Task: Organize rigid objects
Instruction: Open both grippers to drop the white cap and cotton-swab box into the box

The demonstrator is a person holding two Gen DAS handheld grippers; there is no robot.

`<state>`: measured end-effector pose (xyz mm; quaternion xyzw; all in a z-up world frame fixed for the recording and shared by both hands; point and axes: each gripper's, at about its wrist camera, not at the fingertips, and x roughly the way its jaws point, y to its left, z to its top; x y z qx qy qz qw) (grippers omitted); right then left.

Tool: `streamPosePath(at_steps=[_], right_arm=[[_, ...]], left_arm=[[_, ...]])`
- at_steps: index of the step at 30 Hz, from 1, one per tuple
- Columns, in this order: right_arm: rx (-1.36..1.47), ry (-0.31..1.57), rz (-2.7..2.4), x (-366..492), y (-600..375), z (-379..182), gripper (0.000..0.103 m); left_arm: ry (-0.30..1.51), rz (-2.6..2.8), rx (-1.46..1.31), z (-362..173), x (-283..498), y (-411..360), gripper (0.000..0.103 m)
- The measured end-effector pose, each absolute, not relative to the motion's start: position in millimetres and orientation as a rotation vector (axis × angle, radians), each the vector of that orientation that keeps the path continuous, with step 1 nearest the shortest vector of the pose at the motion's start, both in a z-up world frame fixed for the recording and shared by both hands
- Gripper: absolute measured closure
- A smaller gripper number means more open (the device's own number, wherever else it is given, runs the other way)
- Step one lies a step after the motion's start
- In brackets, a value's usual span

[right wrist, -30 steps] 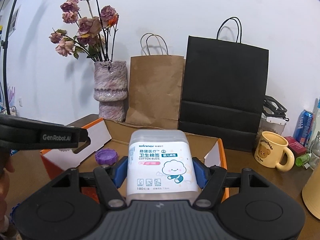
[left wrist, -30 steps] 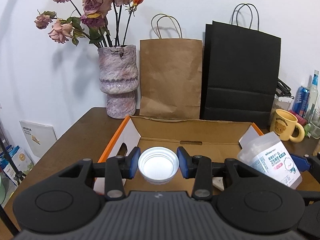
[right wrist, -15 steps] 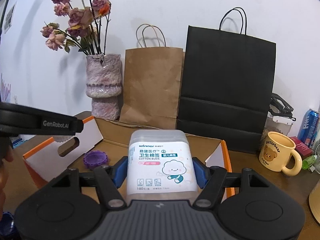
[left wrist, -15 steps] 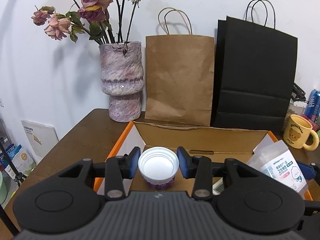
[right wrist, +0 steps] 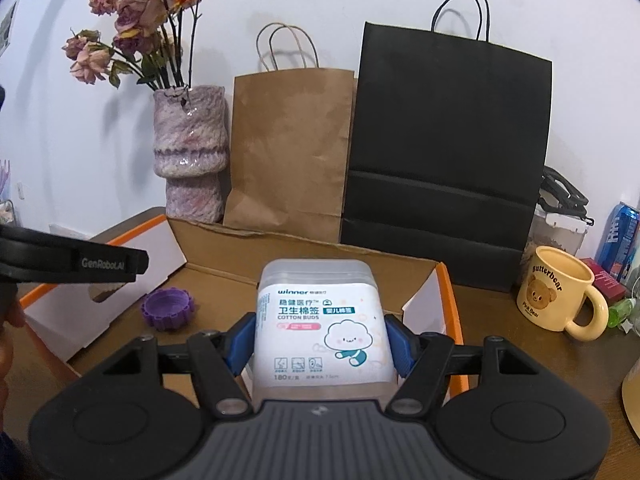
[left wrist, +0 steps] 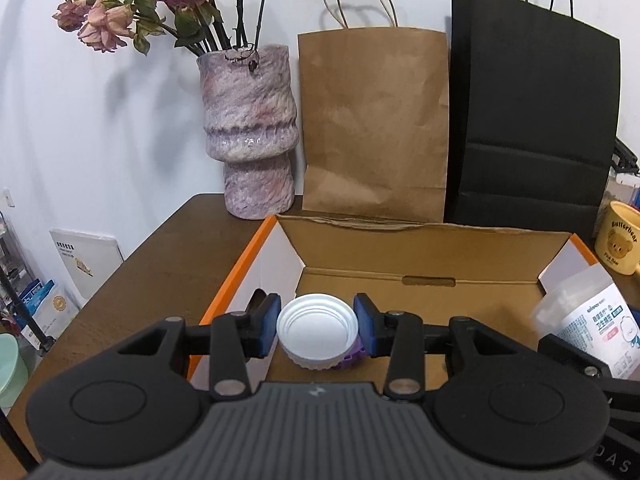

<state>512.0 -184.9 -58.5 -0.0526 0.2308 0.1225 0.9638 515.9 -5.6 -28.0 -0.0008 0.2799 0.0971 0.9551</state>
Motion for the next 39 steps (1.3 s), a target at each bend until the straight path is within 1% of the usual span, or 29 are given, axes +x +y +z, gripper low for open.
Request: streamPosePath(at_steps=[1,3,4,5,6,27,39], right_arm=[[-0.108,0.473,0.247,512.3,-184.8,-59.2,0.037],[-0.11,0.488,0.243,513.5,-184.8,-60.2,0.036],[-0.112,0.497,0.236,514.6,-184.7,-60.9,0.03],[-0.117,0.5,0.221,515.4,-184.3,-61.2,0.02],[-0.12,0.497,0.206,515.6,-184.4,-61.4,0.0],[-0.121,0.485,0.176,508.6,-188.4,-57.1,0.0],[-0.132,0.462,0.172,479.6,-198.1,-46.4,0.0]], left_arm=[[0.569,0.201,0.001,-28.1,515.3,-5.8,0.061],[0.568,0.212,0.007,-28.2,515.1,-5.4,0.047],[0.564,0.215,0.008,-27.9,514.7,-5.4,0.025],[0.558,0.218,0.008,-27.5,513.6,-5.2,0.007],[0.549,0.226,0.009,-26.8,512.7,-5.4,0.0],[0.543,0.222,0.008,-19.4,505.1,-6.9,0.0],[0.521,0.203,0.006,-8.7,476.8,-8.6,0.0]])
